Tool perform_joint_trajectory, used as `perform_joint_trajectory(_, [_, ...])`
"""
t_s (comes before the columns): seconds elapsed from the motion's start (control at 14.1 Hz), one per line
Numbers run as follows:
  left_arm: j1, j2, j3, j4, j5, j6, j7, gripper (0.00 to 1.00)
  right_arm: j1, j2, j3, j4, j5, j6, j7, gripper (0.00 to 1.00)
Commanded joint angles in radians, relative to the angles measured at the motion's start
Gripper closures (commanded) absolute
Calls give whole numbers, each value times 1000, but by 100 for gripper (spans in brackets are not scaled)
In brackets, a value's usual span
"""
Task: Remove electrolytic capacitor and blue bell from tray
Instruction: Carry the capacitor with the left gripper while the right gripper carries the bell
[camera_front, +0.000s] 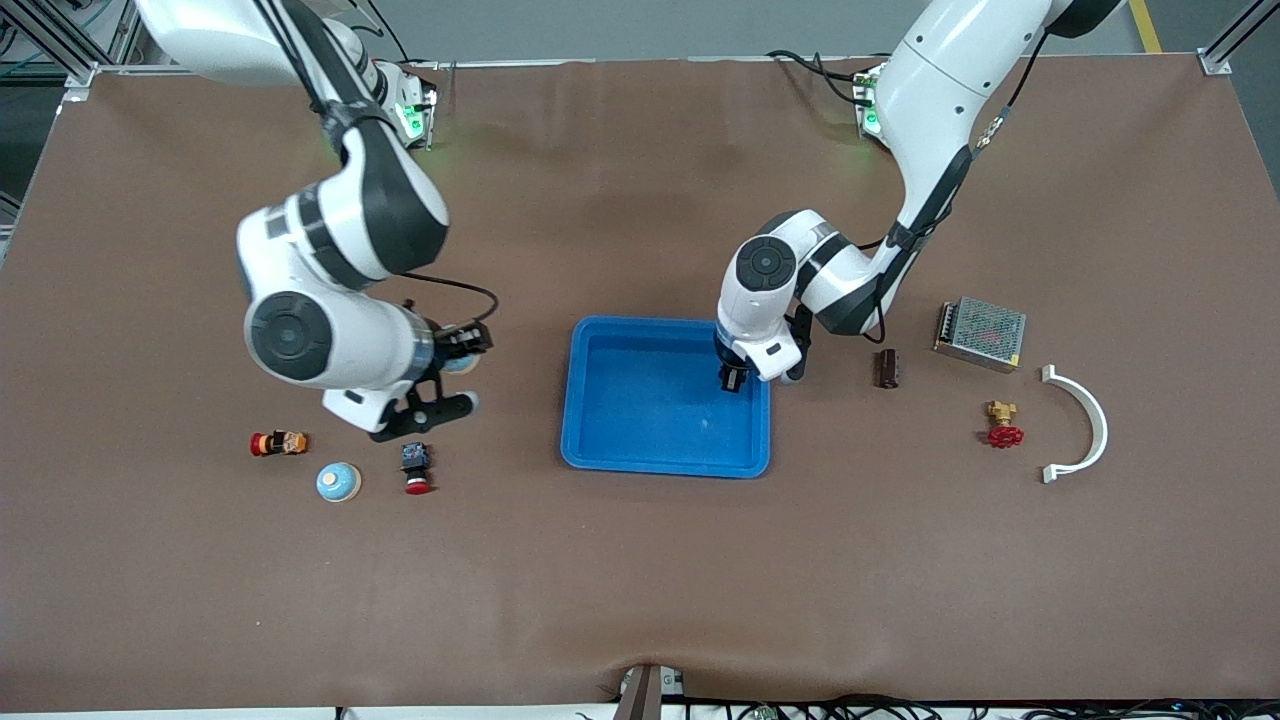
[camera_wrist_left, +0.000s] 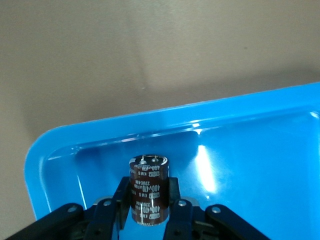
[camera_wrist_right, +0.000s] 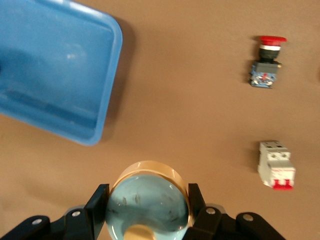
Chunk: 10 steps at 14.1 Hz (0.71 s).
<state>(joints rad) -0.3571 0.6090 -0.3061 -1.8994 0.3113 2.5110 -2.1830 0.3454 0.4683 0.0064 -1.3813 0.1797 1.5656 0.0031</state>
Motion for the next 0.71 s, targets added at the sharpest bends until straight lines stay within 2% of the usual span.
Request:
perform_joint_trajectory(0.0, [3,-5,1,60,26,-91,67,100,-68,-86,11,-57,-35,-42,-133,55])
perform_joint_trajectory(0.07, [4,-6,1,87,25,-147,101,100,-80,-111,11,-76,-73,-44,-168,55])
perform_joint_trajectory(0.21, [6,-8,-1,118,22,-214,238,100,-124,-137,11,-100,-95,-50,-239,55])
perform_joint_trajectory(0.5, [9,-25,-1,123,11,-291,584,100,-245,-172,11,-177,-100,-26,-424,55])
perform_joint_trajectory(0.64, [36,-37,-4,123,9,-291,693,100,-288,-203,11,-241,-118,25,-489,56])
